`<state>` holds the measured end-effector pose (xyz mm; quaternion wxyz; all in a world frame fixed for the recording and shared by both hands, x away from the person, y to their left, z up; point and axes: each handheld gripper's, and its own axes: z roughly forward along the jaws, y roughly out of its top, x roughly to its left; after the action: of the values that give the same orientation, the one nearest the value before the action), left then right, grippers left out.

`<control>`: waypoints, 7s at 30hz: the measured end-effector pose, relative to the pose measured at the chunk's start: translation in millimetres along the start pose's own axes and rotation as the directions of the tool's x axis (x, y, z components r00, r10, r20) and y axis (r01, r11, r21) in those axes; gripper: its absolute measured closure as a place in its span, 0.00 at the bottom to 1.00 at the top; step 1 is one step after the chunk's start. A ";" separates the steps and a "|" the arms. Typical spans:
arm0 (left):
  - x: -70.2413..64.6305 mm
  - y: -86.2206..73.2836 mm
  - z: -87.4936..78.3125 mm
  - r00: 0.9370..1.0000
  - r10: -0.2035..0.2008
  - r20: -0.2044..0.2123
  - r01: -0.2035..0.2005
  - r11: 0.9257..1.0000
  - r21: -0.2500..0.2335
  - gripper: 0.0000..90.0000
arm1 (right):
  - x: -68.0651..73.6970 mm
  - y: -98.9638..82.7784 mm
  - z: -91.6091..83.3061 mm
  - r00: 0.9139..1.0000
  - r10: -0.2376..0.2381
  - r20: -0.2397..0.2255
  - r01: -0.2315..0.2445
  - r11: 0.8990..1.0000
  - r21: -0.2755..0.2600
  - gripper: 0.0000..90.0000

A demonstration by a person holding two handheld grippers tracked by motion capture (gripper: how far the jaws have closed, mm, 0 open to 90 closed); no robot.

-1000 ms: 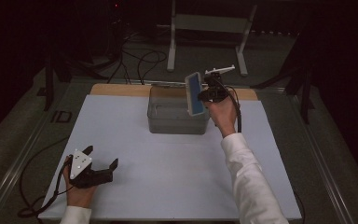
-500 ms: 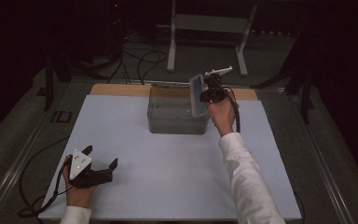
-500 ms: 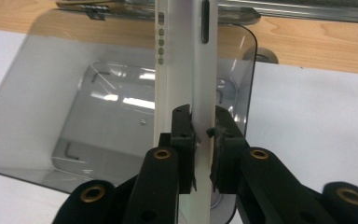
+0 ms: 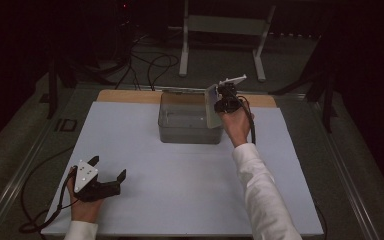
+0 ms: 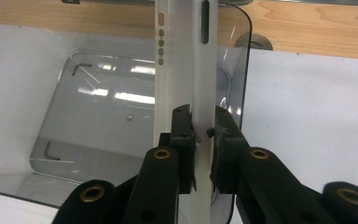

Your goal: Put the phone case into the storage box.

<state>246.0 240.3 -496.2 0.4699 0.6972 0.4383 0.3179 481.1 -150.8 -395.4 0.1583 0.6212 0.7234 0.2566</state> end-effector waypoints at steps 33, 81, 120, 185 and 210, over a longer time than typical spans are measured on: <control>0.2 -0.1 -0.1 1.000 -0.001 0.002 0.001 1.000 0.002 0.00 | -0.8 -10.2 28.7 0.999 0.017 0.042 -0.019 0.999 0.042 0.90; 0.3 -0.2 0.2 1.000 0.000 0.006 0.000 1.000 0.004 0.00 | 7.7 -14.9 45.9 0.989 0.004 0.151 -0.010 0.999 0.040 0.91; 0.3 -0.4 -0.5 1.000 -0.002 0.008 0.002 1.000 0.004 0.00 | 16.8 -15.6 53.0 0.977 -0.029 0.213 0.017 0.998 0.057 0.85; -0.7 -0.9 1.4 1.000 -0.005 0.016 0.005 1.000 0.014 0.00 | -3.0 -48.4 11.1 0.939 -0.343 -0.007 0.331 0.913 -0.239 0.12; 1.6 -0.4 2.0 0.999 0.002 0.046 -0.004 0.999 0.038 0.00 | -24.8 -111.4 -30.6 0.905 -0.417 -0.084 0.358 0.854 -0.377 0.11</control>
<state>248.2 241.1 -497.2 0.4661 0.7138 0.4321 0.2941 377.8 -191.2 -435.8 0.2562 0.4006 0.7862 0.3947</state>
